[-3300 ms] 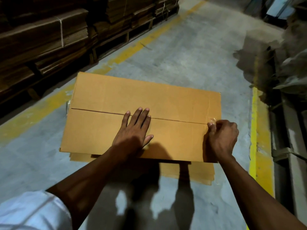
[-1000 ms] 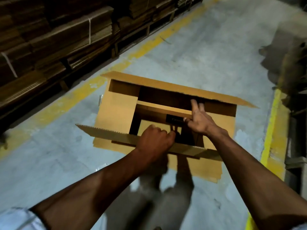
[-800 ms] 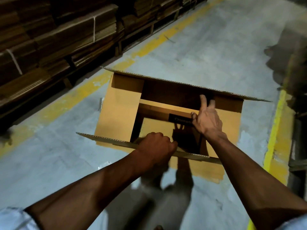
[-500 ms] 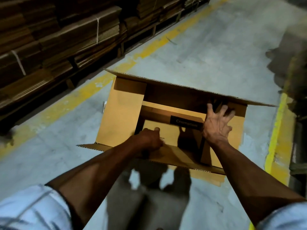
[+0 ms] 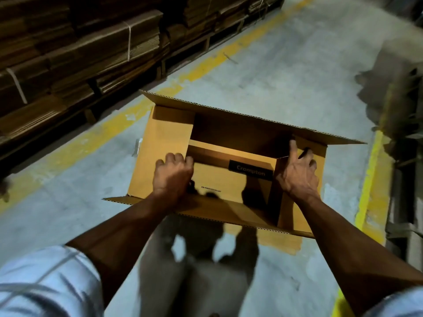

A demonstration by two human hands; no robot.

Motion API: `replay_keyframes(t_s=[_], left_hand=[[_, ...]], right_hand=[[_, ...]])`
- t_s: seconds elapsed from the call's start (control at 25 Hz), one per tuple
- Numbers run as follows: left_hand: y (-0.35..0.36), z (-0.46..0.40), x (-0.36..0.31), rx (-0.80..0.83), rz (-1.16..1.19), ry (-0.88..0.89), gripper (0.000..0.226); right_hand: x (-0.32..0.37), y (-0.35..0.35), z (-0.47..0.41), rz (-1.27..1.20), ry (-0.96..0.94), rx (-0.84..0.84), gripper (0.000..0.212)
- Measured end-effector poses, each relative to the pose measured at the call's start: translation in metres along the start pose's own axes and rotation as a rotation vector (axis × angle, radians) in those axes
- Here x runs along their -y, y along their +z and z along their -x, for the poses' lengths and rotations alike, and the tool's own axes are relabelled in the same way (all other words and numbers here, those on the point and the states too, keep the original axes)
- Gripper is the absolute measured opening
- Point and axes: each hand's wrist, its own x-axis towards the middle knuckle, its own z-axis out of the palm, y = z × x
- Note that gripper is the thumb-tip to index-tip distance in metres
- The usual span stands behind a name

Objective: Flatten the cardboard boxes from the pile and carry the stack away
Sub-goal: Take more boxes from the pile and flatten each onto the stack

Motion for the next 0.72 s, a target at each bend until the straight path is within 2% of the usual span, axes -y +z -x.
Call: replay_keyframes(t_s=[0.08, 0.12, 0.2, 0.28, 0.32, 0.36, 0.44, 0.48, 0.6, 0.72], left_hand=[[0.000, 0.002, 0.005, -0.025, 0.141, -0.028, 0.047], [-0.003, 0.003, 0.007, -0.072, 0.247, -0.102, 0.055], [-0.004, -0.001, 0.009, -0.130, 0.485, -0.310, 0.065], [-0.004, -0.008, 0.014, -0.109, 0.770, -0.592, 0.079], [-0.004, -0.010, 0.018, -0.109, 0.850, -0.680, 0.075], [-0.006, -0.010, 0.022, -0.131, 0.859, -0.694, 0.062], [-0.008, -0.007, 0.027, -0.198, 0.797, -0.580, 0.035], [-0.008, -0.005, 0.031, -0.240, 0.782, -0.525, 0.031], [-0.011, -0.008, 0.048, -0.321, 0.747, -0.386, 0.036], [-0.014, -0.016, 0.065, -0.429, 0.778, -0.213, 0.056]], right_hand=[[-0.010, -0.003, 0.001, -0.085, 0.055, -0.017, 0.097], [-0.013, -0.004, 0.003, -0.110, 0.072, -0.014, 0.086], [-0.021, 0.000, 0.012, -0.108, 0.111, -0.043, 0.069], [-0.025, 0.004, 0.027, -0.138, 0.252, -0.026, 0.071], [-0.024, 0.007, 0.033, -0.198, 0.341, -0.011, 0.073], [-0.024, 0.007, 0.038, -0.257, 0.395, -0.001, 0.071], [-0.030, 0.002, 0.040, -0.346, 0.436, -0.064, 0.059], [-0.033, -0.004, 0.039, -0.366, 0.437, -0.107, 0.053], [-0.043, -0.027, 0.035, -0.465, 0.505, -0.269, 0.051], [-0.051, -0.039, 0.028, -0.667, 0.617, -0.413, 0.056]])
